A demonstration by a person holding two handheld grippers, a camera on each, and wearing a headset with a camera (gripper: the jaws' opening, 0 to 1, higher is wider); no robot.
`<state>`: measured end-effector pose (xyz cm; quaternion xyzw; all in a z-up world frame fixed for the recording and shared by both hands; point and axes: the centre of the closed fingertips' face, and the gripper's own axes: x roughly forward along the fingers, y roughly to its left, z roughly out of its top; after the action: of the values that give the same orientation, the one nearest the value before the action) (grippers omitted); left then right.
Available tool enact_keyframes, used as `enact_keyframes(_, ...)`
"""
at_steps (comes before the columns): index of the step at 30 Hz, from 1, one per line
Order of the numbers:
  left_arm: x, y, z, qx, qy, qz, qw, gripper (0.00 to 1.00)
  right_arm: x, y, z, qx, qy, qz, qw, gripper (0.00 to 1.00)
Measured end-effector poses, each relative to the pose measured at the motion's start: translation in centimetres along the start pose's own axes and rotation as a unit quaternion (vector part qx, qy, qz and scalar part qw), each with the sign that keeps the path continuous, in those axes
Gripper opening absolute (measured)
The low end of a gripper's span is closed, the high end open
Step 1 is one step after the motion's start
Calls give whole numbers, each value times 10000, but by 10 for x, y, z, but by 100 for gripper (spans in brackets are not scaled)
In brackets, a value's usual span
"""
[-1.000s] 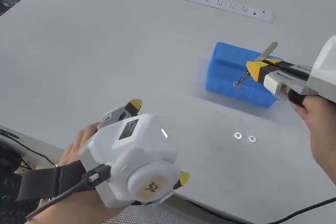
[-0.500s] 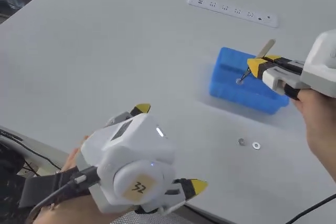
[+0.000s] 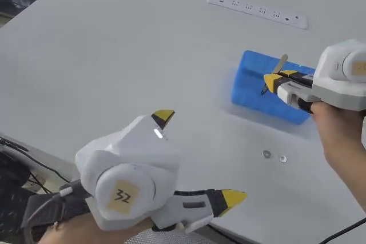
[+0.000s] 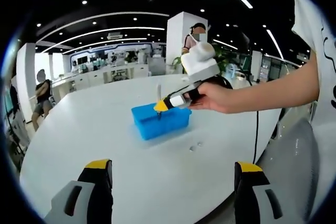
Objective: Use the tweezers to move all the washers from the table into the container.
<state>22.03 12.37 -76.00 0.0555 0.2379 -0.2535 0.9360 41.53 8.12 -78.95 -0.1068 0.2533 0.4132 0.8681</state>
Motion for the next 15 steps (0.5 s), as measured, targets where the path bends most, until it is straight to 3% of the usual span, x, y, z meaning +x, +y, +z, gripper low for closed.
enact_keyframes(5, 1, 0, 0, -20, -16, -4, 10000, 99, 2, -1, -7, 79, 70, -12, 9999, 3)
enact_keyframes(8, 2, -1, -4, 52, 83, -10, 10000, 99, 4, 0, -14, 110, 133, -12, 9998, 3)
enact_keyframes(9, 2, -3, -5, 75, 108, -34, 9999, 99, 3, 1, -11, 129, -36, -25, 9999, 3)
enact_keyframes(10, 3, -3, -6, 89, 129, -41, 9999, 99, 0, 2, -15, 132, 86, -31, 9999, 3)
enact_keyframes(15, 3, -3, -8, 157, 186, -37, 9997, 99, 1, 3, -13, 86, 60, -26, 9999, 3)
